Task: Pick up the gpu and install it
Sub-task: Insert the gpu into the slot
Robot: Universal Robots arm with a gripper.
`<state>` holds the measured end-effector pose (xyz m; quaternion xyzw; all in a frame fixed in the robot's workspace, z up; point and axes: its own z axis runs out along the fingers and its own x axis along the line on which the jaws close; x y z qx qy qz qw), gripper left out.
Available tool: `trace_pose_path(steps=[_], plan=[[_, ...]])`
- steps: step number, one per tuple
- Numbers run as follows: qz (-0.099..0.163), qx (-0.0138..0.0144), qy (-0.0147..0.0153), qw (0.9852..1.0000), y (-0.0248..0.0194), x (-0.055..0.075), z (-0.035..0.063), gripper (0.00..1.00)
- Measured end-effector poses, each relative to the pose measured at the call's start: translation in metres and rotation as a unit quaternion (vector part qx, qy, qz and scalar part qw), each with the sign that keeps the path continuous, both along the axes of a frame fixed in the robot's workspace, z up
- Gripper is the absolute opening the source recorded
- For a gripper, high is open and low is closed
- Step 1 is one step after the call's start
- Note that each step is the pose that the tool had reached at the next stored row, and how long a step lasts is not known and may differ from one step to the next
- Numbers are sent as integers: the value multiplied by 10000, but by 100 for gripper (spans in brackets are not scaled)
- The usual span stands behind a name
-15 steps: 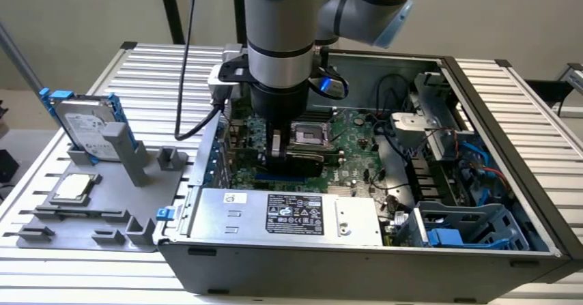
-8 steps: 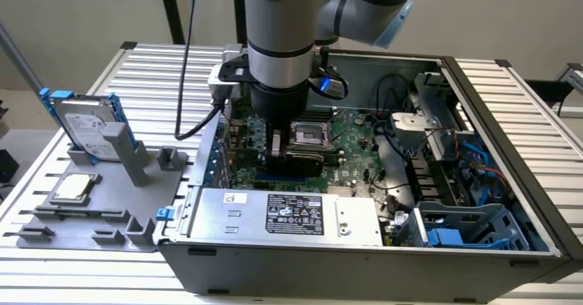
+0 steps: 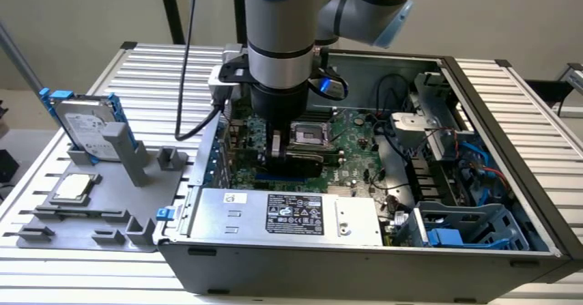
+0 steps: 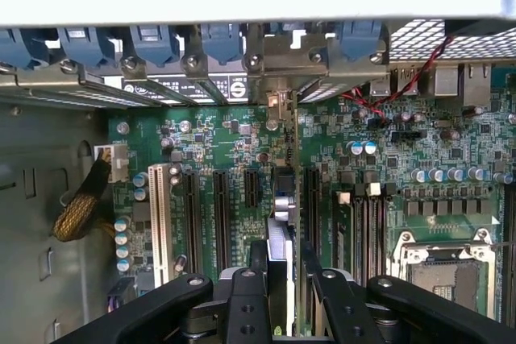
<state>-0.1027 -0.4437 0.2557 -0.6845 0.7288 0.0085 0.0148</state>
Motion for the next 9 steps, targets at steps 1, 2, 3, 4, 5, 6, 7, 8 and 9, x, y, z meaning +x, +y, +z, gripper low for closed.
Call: trace_pose_path(steps=[1,2,3,4,5,6,7,8,9], plan=[[0,-2,1,10000,0,0,-2,27],[0,-4,1,10000,0,0,-5,27],[0,-6,1,10000,0,0,-9,27],[0,-9,1,10000,0,0,-12,27],[0,-12,1,10000,0,0,-15,27],[0,-16,1,10000,0,0,-18,27],[0,-20,2,10000,-1,0,-21,27],[0,-23,3,10000,-1,-1,-24,27],[0,-26,3,10000,-1,-1,-28,27]])
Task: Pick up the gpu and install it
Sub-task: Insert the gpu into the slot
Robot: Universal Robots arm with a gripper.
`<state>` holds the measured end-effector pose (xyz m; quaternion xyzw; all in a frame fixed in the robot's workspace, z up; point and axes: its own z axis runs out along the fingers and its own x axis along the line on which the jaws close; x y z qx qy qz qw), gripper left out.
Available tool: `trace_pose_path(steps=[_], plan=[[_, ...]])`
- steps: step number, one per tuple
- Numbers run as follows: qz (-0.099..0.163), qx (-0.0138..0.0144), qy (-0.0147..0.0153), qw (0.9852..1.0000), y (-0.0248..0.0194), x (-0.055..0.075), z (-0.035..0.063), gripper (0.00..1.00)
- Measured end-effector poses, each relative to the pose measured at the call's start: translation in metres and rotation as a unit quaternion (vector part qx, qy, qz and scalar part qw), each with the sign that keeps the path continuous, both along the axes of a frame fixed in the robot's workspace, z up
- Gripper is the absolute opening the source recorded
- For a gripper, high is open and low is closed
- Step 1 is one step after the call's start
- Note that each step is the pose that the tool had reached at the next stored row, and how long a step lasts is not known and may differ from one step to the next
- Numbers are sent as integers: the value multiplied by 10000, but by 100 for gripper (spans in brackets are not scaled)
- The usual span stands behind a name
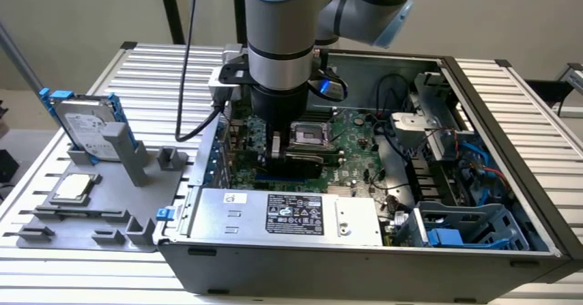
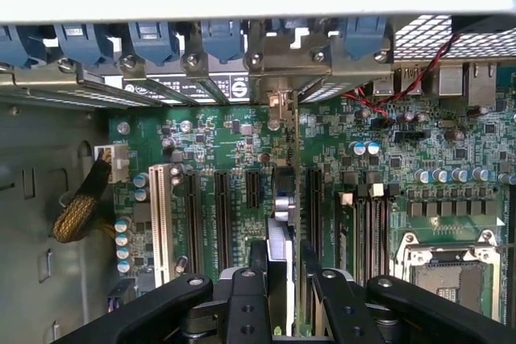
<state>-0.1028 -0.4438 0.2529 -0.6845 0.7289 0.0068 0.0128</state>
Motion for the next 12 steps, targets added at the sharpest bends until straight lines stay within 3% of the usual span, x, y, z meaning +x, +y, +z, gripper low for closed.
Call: trace_pose_path(steps=[12], plan=[[0,-12,10,10000,9,0,0,27]])
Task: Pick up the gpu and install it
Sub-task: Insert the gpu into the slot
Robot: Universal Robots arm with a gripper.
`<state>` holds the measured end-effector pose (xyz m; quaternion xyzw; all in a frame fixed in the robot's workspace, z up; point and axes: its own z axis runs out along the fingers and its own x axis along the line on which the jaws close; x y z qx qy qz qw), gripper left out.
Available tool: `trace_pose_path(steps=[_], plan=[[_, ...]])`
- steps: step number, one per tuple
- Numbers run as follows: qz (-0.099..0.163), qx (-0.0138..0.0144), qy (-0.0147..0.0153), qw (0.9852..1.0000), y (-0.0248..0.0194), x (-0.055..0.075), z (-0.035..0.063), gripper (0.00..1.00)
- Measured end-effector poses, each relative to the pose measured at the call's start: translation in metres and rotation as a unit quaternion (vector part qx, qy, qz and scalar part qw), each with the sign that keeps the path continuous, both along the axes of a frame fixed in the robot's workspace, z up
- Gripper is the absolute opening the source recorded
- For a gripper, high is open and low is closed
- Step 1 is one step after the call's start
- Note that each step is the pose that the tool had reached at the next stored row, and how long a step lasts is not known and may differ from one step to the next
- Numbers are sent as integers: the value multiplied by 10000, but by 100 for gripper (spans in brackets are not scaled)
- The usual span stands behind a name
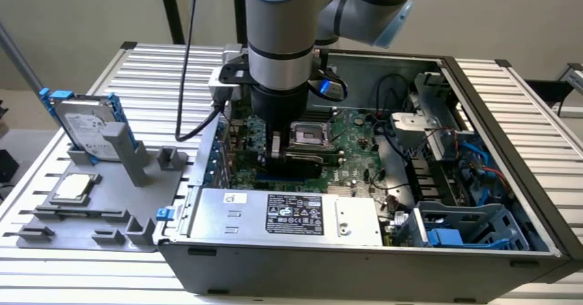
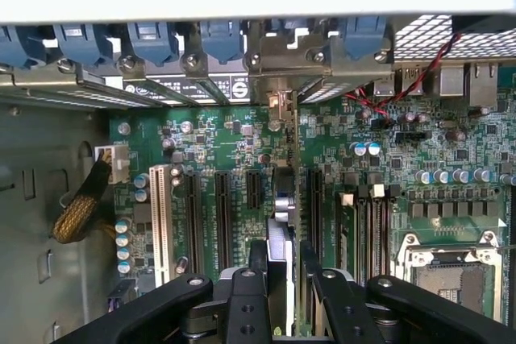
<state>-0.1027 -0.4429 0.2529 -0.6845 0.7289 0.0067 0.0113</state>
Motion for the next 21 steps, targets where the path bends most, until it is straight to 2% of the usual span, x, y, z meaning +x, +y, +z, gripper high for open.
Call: trace_pose_path(steps=[9,18,21], plan=[[0,-3,12,10000,8,0,38,27],[0,-71,38,10000,8,0,31,27],[0,-76,42,10000,7,0,24,27]])
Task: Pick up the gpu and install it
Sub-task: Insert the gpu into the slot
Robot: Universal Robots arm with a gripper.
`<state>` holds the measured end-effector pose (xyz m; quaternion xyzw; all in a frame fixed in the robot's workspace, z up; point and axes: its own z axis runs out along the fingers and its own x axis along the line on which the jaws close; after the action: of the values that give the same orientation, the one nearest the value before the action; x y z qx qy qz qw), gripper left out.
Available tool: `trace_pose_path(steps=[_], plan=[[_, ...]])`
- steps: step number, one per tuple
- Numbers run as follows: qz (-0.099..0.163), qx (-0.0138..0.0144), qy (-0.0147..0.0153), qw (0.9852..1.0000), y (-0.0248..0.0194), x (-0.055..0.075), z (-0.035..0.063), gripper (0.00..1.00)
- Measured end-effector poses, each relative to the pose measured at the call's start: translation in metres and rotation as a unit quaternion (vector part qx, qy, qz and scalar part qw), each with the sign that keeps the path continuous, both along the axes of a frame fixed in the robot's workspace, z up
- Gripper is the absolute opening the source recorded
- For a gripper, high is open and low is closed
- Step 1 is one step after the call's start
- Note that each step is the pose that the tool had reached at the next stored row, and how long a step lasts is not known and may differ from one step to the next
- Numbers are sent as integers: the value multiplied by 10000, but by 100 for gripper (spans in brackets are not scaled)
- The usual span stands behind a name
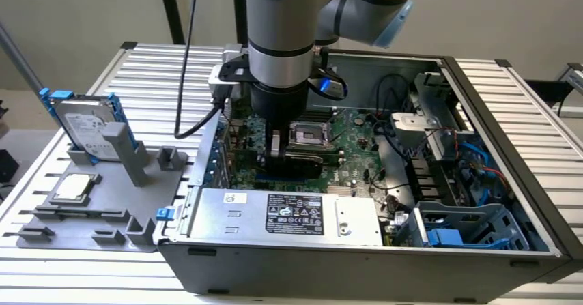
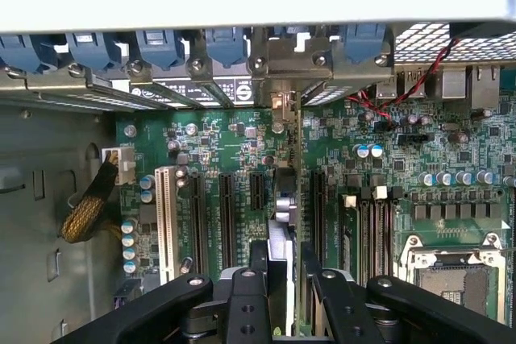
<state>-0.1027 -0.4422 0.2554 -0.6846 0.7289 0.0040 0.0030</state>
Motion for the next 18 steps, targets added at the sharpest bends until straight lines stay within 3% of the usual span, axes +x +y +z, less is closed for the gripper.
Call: trace_pose_path(steps=[18], plan=[[0,-2,3,10000,18,-1,-29,27]])
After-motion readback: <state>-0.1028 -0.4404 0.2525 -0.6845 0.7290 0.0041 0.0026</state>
